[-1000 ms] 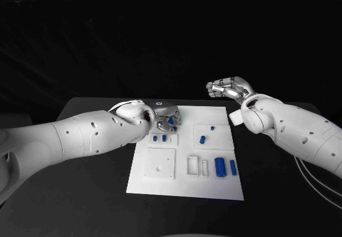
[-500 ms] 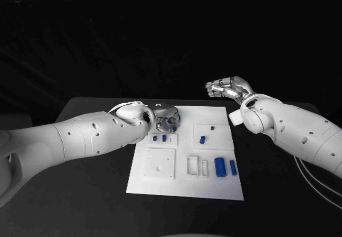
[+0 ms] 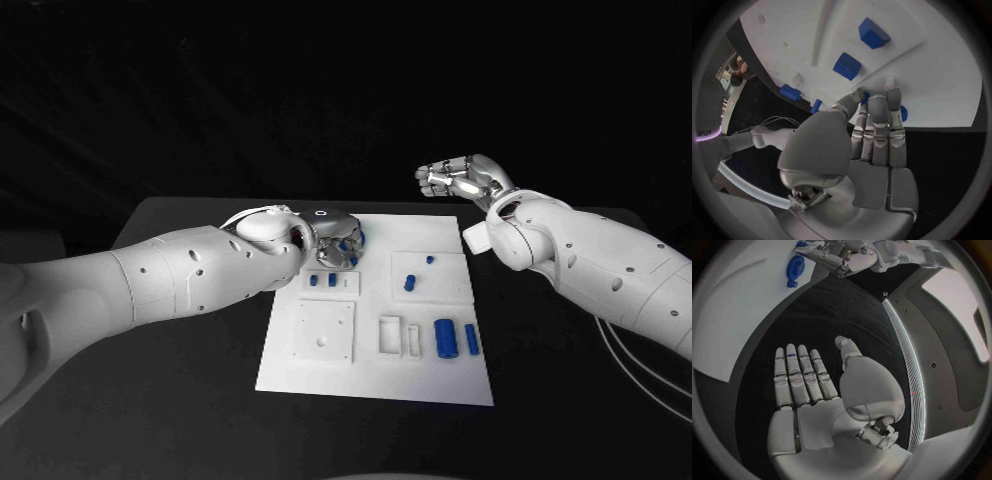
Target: Assemble the parts on the task board
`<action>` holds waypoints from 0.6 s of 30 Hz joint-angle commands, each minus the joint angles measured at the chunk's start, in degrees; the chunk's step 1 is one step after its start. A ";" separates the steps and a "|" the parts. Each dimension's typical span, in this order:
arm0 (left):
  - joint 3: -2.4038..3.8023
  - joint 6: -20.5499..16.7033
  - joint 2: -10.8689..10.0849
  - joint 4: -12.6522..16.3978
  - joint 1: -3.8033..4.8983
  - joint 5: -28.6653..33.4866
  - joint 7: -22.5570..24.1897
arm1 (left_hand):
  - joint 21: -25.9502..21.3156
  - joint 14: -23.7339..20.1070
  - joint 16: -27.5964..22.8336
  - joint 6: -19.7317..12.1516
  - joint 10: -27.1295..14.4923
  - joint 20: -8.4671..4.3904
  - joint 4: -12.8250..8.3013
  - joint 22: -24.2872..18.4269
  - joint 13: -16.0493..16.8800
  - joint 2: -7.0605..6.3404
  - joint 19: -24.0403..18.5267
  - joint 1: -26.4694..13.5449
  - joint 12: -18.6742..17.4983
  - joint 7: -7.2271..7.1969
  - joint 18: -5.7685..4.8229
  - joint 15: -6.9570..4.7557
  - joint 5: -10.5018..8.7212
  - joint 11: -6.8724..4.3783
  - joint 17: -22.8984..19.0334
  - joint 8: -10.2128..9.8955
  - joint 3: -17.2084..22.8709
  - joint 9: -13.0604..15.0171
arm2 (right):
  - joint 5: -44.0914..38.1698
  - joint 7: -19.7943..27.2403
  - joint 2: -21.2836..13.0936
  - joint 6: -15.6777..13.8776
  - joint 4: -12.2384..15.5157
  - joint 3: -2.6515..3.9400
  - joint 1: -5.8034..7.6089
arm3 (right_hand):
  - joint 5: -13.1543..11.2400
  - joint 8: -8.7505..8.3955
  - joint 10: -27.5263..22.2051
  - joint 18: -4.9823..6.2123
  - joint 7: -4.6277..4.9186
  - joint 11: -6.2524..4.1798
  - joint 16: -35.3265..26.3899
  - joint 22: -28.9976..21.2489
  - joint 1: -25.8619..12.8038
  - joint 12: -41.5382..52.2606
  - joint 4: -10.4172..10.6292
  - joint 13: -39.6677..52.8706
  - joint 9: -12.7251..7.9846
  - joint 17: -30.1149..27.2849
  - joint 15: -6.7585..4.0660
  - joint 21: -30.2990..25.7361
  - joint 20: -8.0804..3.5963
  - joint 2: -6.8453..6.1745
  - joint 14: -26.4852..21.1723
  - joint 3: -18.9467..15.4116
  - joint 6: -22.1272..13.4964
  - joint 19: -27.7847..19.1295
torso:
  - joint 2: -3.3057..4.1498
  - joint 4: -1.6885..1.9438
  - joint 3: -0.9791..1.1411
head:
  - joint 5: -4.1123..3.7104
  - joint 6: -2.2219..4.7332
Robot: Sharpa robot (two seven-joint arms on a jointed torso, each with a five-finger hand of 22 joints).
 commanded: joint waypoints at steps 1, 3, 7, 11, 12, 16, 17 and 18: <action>-0.07 1.50 0.21 0.02 -0.32 0.03 0.41 | 0.29 0.44 0.49 0.47 0.36 -0.10 0.65 1.12 -0.05 0.40 -0.05 0.39 -0.24 0.13 1.00 -0.14 0.08 -0.23 -0.03 0.02 -0.11 -0.02 | -0.24 0.72 -0.01 0.85 0.19 0.02 -0.01 | 0.33 -0.22 -0.18 1.12 -0.03 -0.10 -0.19 -0.08 -0.17 -0.12 0.23 -0.08 -0.06 -0.08 -0.07 -0.01 -0.13 0.27 0.01 -0.33 0.02 -0.18 | 0.02 -0.03 0.02 | 0.12 -0.02; -0.07 1.63 0.23 0.02 -0.35 0.06 0.33 | 0.31 0.46 0.51 0.51 0.36 -0.10 0.71 1.13 -0.05 0.44 -0.03 0.36 -0.24 0.12 1.00 -0.13 0.13 -0.22 -0.03 0.01 -0.11 -0.02 | -0.24 0.71 -0.03 0.84 0.21 0.02 -0.01 | 0.33 -0.22 -0.18 1.12 -0.03 -0.10 -0.19 -0.08 -0.17 -0.12 0.23 -0.08 -0.06 -0.08 -0.07 -0.01 -0.13 0.27 0.01 -0.33 0.02 -0.18 | 0.05 -0.05 0.03 | 0.09 -0.04; -0.07 1.78 0.31 -0.09 -0.37 0.08 0.13 | 0.31 0.51 0.60 0.76 0.75 -0.09 0.98 1.11 -0.04 0.53 0.04 0.24 -0.22 0.11 0.98 -0.13 -0.10 -0.30 -0.03 0.05 -0.25 0.00 | -0.24 0.69 -0.06 0.83 0.24 0.02 -0.01 | 0.33 -0.22 -0.18 1.12 -0.03 -0.10 -0.19 -0.08 -0.17 -0.12 0.23 -0.08 -0.06 -0.08 -0.07 -0.01 -0.13 0.27 0.01 -0.33 0.02 -0.18 | 0.01 -0.04 0.04 | 0.00 -0.10; -0.06 2.31 0.36 -0.19 -0.38 0.09 -0.22 | 0.43 0.75 0.76 1.65 2.81 -0.15 1.12 1.15 0.00 0.98 0.34 0.56 -0.16 0.32 1.03 -0.22 0.31 -0.65 -0.01 0.17 -0.39 0.06 | -0.24 0.65 -0.10 0.86 0.32 0.02 -0.01 | 0.36 -0.22 -0.19 1.12 -0.02 -0.10 -0.18 -0.08 -0.13 -0.12 0.29 -0.08 -0.07 -0.08 -0.07 -0.02 -0.13 0.30 0.03 -0.24 0.01 -0.26 | 0.02 0.00 0.03 | -0.02 -0.09; -0.06 2.46 0.35 -0.22 -0.39 0.09 -0.30 | 0.58 0.93 0.87 2.26 3.56 -0.24 1.12 1.20 0.00 1.17 0.52 0.64 -0.20 0.19 1.02 -0.34 0.75 -0.87 0.02 0.19 -0.49 0.09 | -0.24 0.64 -0.10 0.86 0.35 0.02 -0.01 | 0.34 -0.22 -0.18 1.12 -0.03 -0.10 -0.18 -0.09 -0.08 -0.12 0.27 -0.08 -0.06 -0.08 -0.07 -0.03 -0.13 0.32 0.10 -0.20 0.06 -0.35 | 0.01 0.01 0.03 | -0.03 -0.09; -0.06 2.62 0.29 -0.25 -0.39 0.16 -0.43 | 0.86 1.15 1.09 4.15 5.44 -0.51 1.04 1.21 0.04 1.72 0.67 0.86 -0.18 -0.24 0.82 -0.64 0.79 -1.44 0.12 0.21 -1.19 0.17 | -0.24 0.62 -0.13 0.88 0.46 0.02 -0.01 | 0.35 -0.23 -0.19 1.12 -0.04 -0.10 -0.18 -0.10 -0.04 -0.13 0.25 -0.08 -0.07 -0.08 -0.08 -0.05 -0.13 0.33 0.08 -0.17 0.00 -0.47 | 0.01 0.01 0.05 | -0.05 -0.10; -0.06 2.57 0.27 -0.25 -0.39 0.21 -0.45 | 0.96 1.26 1.17 4.64 5.92 -0.60 0.99 1.21 0.04 1.96 0.75 0.96 -0.19 -0.35 0.76 -0.72 0.83 -1.59 0.16 0.19 -1.43 0.19 | -0.24 0.62 -0.14 0.88 0.47 0.02 -0.01 | 0.35 -0.23 -0.19 1.12 -0.04 -0.10 -0.18 -0.10 -0.04 -0.13 0.25 -0.08 -0.07 -0.08 -0.08 -0.05 -0.13 0.33 0.08 -0.17 0.00 -0.47 | 0.01 0.01 0.03 | -0.08 -0.14; -0.06 2.48 0.25 -0.26 -0.39 0.26 -0.47 | 1.05 1.35 1.25 4.99 6.24 -0.68 0.92 1.22 0.03 2.17 0.82 1.06 -0.22 -0.40 0.71 -0.78 0.90 -1.66 0.19 0.15 -1.63 0.20 | -0.24 0.62 -0.14 0.88 0.49 0.02 -0.01 | 0.35 -0.23 -0.19 1.12 -0.04 -0.10 -0.18 -0.10 -0.04 -0.13 0.25 -0.08 -0.07 -0.08 -0.08 -0.05 -0.13 0.33 0.08 -0.17 0.00 -0.47 | 0.01 0.01 0.01 | -0.08 -0.13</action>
